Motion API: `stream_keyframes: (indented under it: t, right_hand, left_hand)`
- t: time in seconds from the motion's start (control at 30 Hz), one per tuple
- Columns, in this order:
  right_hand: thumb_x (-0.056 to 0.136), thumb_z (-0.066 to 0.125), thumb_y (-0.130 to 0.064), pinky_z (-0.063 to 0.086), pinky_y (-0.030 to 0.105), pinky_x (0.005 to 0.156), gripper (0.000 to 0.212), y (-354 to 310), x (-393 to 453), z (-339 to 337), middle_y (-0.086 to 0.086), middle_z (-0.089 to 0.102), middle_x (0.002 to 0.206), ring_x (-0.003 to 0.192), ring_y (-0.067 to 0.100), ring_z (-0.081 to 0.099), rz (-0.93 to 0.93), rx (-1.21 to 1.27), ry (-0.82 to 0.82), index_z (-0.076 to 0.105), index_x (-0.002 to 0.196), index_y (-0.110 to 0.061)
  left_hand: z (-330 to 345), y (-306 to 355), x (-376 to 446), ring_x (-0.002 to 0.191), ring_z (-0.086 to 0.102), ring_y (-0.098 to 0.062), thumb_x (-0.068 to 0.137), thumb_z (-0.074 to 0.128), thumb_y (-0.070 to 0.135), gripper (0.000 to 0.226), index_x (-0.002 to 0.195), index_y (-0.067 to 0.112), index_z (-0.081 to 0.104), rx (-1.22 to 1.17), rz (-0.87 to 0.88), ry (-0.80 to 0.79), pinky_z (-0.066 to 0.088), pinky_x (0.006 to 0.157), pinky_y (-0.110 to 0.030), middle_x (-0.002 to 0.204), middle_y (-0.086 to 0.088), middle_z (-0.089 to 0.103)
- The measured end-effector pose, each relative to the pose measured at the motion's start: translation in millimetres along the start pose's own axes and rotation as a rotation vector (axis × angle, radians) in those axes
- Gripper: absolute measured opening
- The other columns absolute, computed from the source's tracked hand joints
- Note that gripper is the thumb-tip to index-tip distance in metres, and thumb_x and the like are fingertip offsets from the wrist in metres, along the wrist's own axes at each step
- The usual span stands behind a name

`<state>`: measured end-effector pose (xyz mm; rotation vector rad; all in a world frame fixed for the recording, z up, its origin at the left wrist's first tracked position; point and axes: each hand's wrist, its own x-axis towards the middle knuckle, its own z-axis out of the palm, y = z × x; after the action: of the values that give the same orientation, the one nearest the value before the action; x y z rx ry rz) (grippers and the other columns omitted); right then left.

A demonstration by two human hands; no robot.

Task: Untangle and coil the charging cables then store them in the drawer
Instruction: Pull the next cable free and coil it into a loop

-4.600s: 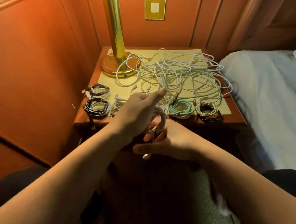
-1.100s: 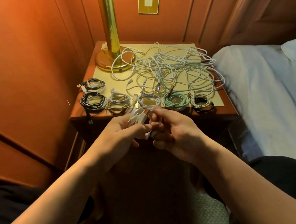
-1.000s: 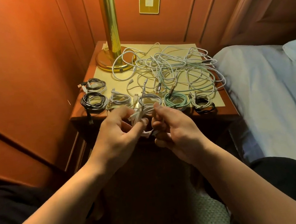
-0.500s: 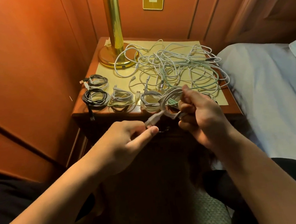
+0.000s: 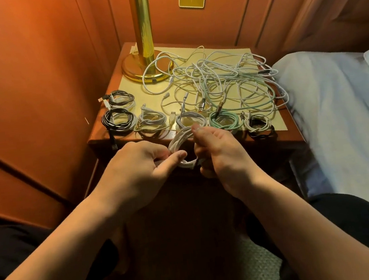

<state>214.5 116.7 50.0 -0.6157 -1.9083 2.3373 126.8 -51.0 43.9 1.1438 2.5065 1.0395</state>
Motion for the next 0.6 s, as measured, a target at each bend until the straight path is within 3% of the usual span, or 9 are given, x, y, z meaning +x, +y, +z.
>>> stream_keyframes:
  t: [0.1, 0.17, 0.27, 0.33, 0.47, 0.6]
  right_hand:
    - [0.109, 0.05, -0.034, 0.02, 0.02, 0.043, 0.046, -15, 7, -5, -0.011, 0.037, 0.054, 0.042, 0.004, 0.026, 0.072, 0.097, 0.069, 0.056, 0.065, -0.022]
    - [0.108, 0.052, -0.032, 0.016, 0.021, 0.044, 0.051, -26, 14, -13, -0.011, 0.036, 0.053, 0.042, 0.004, 0.024, 0.113, 0.215, 0.113, 0.061, 0.059, -0.022]
    - [0.109, 0.049, -0.032, 0.014, 0.022, 0.043, 0.043, -33, 25, -20, -0.01, 0.041, 0.054, 0.041, 0.004, 0.026, 0.088, 0.274, 0.094, 0.056, 0.068, -0.024]
    - [0.108, 0.05, -0.035, 0.018, 0.023, 0.043, 0.038, -32, 33, -20, -0.006, 0.055, 0.061, 0.041, 0.006, 0.034, 0.027, 0.182, 0.116, 0.054, 0.074, -0.021]
    - [0.103, 0.056, -0.046, 0.03, 0.021, 0.044, 0.04, -47, 61, -14, -0.007, 0.068, 0.072, 0.052, 0.005, 0.044, -0.066, -0.074, 0.136, 0.067, 0.075, -0.019]
    - [0.103, 0.057, -0.044, 0.034, 0.022, 0.048, 0.038, -81, 102, -2, 0.004, 0.078, 0.098, 0.05, 0.003, 0.046, -0.168, -0.234, 0.087, 0.078, 0.092, -0.015]
  left_hand:
    - [-10, 9, 2, 0.05, 0.036, -0.01, 0.094, 0.06, 0.054, 0.055, 0.054, 0.018, 0.047, -0.249, 0.024, -0.073, 0.028, 0.05, -0.026, 0.05, 0.007, 0.04]
    - [-17, 20, 8, 0.048, 0.037, -0.012, 0.096, 0.061, 0.049, 0.052, 0.055, 0.018, 0.051, -0.234, 0.102, -0.071, 0.027, 0.047, -0.024, 0.05, 0.004, 0.044]
    - [-29, 26, 20, 0.047, 0.038, -0.012, 0.097, 0.062, 0.045, 0.05, 0.058, 0.013, 0.056, -0.244, 0.146, -0.074, 0.026, 0.044, -0.025, 0.051, 0.002, 0.046]
    - [-37, 16, 30, 0.049, 0.037, -0.012, 0.096, 0.064, 0.044, 0.051, 0.059, 0.009, 0.056, -0.28, 0.123, -0.067, 0.026, 0.046, -0.027, 0.052, 0.003, 0.043]
    - [-56, -18, 63, 0.046, 0.036, -0.012, 0.097, 0.066, 0.043, 0.056, 0.066, -0.002, 0.054, -0.297, 0.101, 0.055, 0.027, 0.043, -0.027, 0.053, -0.003, 0.042]
    - [-81, -32, 107, 0.041, 0.046, -0.011, 0.098, 0.065, 0.039, 0.045, 0.073, 0.002, 0.058, -0.284, 0.107, 0.246, 0.036, 0.039, -0.022, 0.056, -0.012, 0.055]
